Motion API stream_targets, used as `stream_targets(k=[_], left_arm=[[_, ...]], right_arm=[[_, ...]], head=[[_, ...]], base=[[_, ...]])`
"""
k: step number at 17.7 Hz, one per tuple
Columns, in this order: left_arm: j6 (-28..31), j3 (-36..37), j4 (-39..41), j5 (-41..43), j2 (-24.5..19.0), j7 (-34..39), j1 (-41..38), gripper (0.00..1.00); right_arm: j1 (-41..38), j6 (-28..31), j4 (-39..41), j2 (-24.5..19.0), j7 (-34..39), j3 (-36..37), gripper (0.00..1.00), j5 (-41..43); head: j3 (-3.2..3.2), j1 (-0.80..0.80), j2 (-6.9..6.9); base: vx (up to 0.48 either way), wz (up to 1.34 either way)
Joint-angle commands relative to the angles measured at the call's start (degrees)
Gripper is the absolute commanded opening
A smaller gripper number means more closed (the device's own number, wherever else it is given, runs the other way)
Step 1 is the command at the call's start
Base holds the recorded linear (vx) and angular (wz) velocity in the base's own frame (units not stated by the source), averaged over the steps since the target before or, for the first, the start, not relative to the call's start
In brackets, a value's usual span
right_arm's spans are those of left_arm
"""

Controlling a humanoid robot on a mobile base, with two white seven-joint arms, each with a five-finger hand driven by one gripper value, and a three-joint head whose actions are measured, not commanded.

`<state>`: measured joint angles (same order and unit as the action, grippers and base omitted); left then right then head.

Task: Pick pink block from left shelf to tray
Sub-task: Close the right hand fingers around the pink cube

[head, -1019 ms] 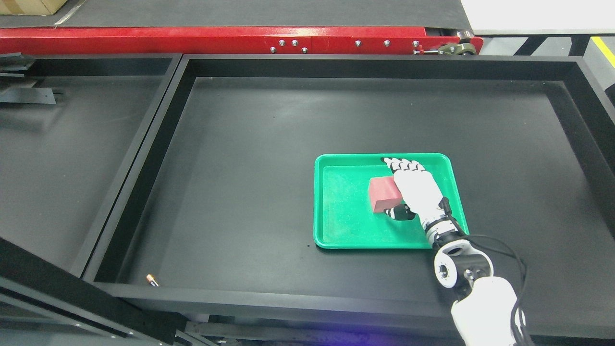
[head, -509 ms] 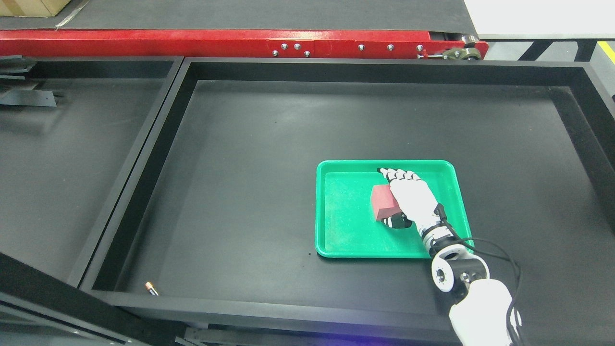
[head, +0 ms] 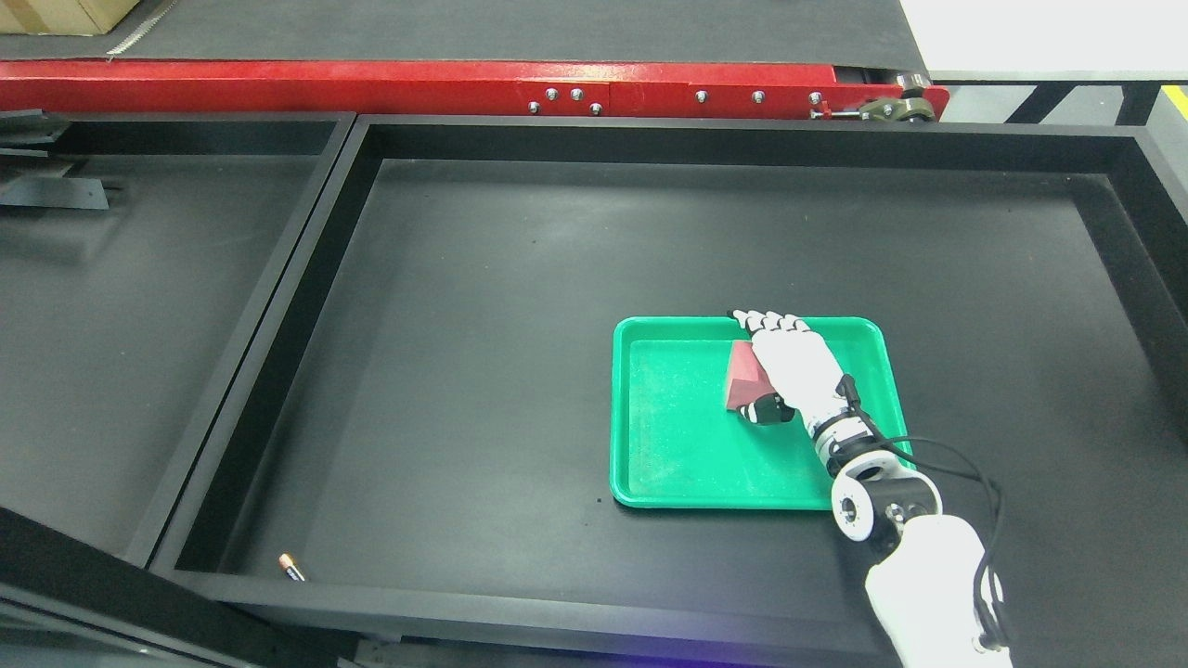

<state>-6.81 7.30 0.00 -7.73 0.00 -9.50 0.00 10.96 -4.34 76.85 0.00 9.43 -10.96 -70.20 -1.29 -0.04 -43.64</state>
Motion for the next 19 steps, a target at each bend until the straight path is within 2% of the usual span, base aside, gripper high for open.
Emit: stream_targets(k=[1,4,11,19], left_arm=[[0.04,0.00,1.00,0.00,-1.00,0.01,-1.14,1.00],[0.04,0.00,1.00,0.00,-1.00,0.01,-1.14,1.00],[0.04,0.00,1.00,0.00,-1.00,0.01,-1.14,1.00],[0.04,0.00,1.00,0.00,-1.00,0.01,-1.14,1.00]], right_arm=[[0.82,0.03,-1.09,1.00,-0.72,-0.03,0.98,0.50],[0.73,0.03,-0.56,1.05,-0.29,-0.12,0.98,1.02],[0.03,0.03,-0.74,4.13,-0.11,-0.03,0.98,4.81],[0.64,0.03,-1.00,4.05,5.07,-0.12,0.98,5.25]], head=[[0.00,0.00,0.00],[0.00,0.00,0.00],[0.00,0.00,0.00],[0.00,0.00,0.00]], base=[[0.000,0.00],[0.000,0.00],[0.000,0.00],[0.000,0.00]])
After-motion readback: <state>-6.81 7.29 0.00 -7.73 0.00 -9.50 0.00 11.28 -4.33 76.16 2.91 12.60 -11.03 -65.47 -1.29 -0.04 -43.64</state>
